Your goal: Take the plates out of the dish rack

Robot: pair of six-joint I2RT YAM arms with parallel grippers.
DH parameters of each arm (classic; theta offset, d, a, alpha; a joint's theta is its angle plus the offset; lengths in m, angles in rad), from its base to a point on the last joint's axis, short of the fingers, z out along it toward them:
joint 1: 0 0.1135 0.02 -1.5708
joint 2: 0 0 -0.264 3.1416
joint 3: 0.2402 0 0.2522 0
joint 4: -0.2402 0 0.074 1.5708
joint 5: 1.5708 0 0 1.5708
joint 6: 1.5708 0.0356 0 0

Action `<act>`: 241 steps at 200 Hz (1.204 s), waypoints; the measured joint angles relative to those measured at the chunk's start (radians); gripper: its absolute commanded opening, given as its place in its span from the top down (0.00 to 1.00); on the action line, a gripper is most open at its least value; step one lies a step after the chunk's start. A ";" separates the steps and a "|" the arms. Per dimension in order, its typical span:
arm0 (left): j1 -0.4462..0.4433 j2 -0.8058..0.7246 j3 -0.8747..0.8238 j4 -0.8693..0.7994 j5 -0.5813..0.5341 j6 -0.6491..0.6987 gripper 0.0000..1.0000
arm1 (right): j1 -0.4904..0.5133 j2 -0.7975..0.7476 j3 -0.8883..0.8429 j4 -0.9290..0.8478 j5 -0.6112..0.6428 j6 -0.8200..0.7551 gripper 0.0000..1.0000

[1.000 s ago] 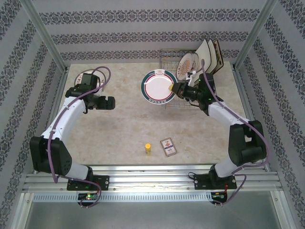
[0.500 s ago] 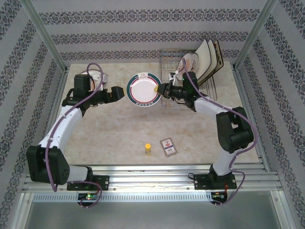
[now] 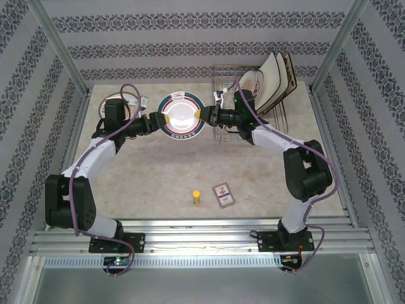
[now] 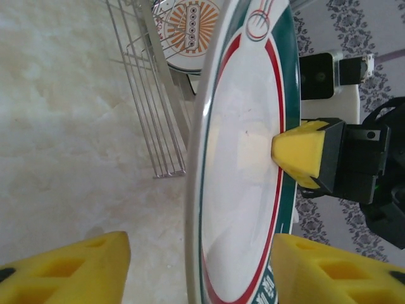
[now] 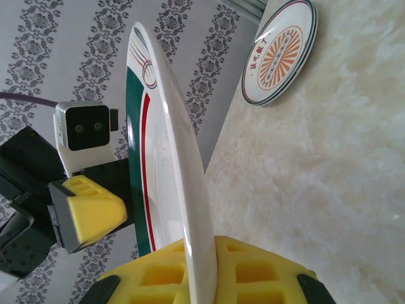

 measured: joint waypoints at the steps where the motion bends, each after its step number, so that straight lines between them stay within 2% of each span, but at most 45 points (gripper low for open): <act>1: 0.000 0.000 0.000 0.002 0.000 0.000 0.57 | 0.000 0.000 0.000 0.000 0.000 0.000 1.00; 18: 0.000 0.005 -0.004 0.025 0.004 -0.020 0.74 | 0.006 0.005 0.006 0.001 -0.001 0.000 1.00; 44: 0.000 0.005 -0.009 0.043 0.011 -0.031 0.90 | 0.016 0.021 0.029 0.000 -0.002 0.000 1.00; 52: 0.005 0.005 -0.011 0.043 0.014 -0.047 1.00 | 0.017 0.025 0.034 0.002 -0.001 -0.005 1.00; 75: 0.013 0.005 -0.013 0.046 0.019 -0.076 1.00 | 0.022 0.031 0.047 -0.006 0.001 -0.025 1.00; 96: 0.013 0.005 -0.015 0.051 0.018 -0.084 1.00 | 0.023 0.031 0.064 -0.058 0.012 -0.052 0.68; 108: 0.013 0.005 -0.021 0.063 0.011 -0.083 1.00 | 0.026 0.031 0.085 -0.119 0.035 -0.085 0.43; 123: 0.014 0.006 -0.035 0.090 0.007 -0.090 1.00 | 0.025 0.025 0.124 -0.223 0.074 -0.145 0.17; 148: 0.034 0.006 -0.053 0.133 -0.009 -0.122 1.00 | 0.023 0.000 0.220 -0.455 0.182 -0.284 0.07; 153: 0.039 0.006 -0.053 0.139 -0.013 -0.129 1.00 | 0.023 -0.009 0.238 -0.504 0.212 -0.310 0.03; 192: 0.116 0.006 -0.066 0.202 -0.067 -0.185 1.00 | -0.016 -0.109 0.365 -0.849 0.465 -0.525 0.02; 205: 0.153 0.006 -0.076 0.218 -0.091 -0.208 1.00 | -0.031 -0.146 0.400 -0.968 0.591 -0.602 0.02; 225: 0.219 0.006 -0.082 0.222 -0.140 -0.241 1.00 | -0.063 -0.197 0.401 -1.110 0.749 -0.687 0.02; 241: 0.270 0.008 -0.087 0.245 -0.187 -0.271 1.00 | -0.092 -0.235 0.372 -1.173 0.824 -0.723 0.02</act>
